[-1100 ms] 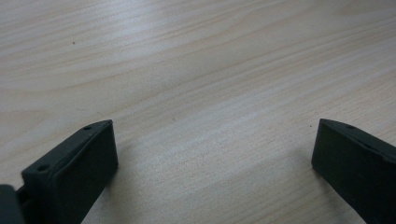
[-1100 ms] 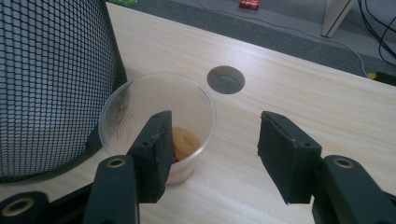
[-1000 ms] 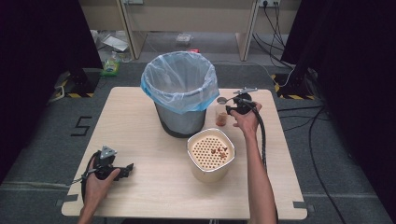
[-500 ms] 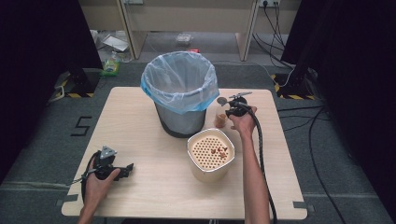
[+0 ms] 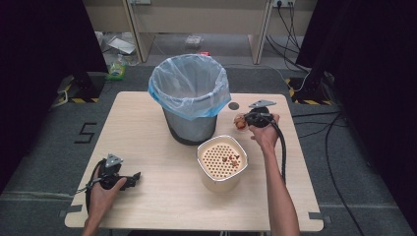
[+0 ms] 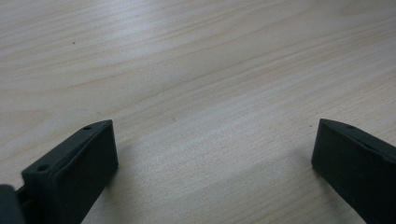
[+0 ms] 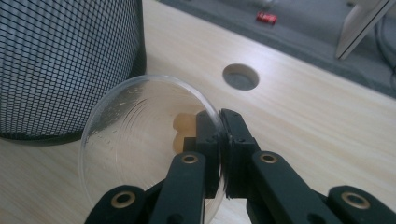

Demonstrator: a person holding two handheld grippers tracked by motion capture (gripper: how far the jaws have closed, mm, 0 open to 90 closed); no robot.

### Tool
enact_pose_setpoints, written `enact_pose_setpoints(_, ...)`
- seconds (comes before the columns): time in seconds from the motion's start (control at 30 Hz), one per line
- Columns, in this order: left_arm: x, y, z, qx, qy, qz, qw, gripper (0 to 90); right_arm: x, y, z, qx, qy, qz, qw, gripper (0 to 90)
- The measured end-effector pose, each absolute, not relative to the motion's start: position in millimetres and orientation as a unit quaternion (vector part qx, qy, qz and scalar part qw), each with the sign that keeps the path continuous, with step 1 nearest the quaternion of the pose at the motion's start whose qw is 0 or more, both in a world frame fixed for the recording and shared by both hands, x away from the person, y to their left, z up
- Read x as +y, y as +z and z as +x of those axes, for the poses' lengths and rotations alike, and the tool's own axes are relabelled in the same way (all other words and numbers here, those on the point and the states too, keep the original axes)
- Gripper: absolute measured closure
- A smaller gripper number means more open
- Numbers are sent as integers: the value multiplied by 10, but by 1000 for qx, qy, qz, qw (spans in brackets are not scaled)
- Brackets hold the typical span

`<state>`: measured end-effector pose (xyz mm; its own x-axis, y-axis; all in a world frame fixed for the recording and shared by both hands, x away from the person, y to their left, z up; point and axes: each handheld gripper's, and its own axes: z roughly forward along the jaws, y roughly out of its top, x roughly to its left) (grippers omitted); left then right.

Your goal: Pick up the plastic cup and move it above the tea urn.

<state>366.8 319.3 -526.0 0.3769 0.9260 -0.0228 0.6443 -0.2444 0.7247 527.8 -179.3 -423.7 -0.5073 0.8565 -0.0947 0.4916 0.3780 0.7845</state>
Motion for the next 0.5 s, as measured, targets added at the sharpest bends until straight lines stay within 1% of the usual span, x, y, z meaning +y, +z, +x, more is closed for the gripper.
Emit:
enact_pose_setpoints(0.13, 3193, -5260, 3668, 517, 211, 760, 333, 0, -1944, -4173, 5067, 775, 381, 423, 275, 870)
enact_pose_setpoints(0.3, 3193, -5259, 3668, 517, 211, 760, 333, 0, -2066, -4182, 4917, 769, 384, 424, 285, 870)
enact_pose_setpoints(0.5, 3193, -5259, 3668, 517, 211, 760, 333, 0, -2199, -4196, 4655, 754, 397, 420, 313, 869)
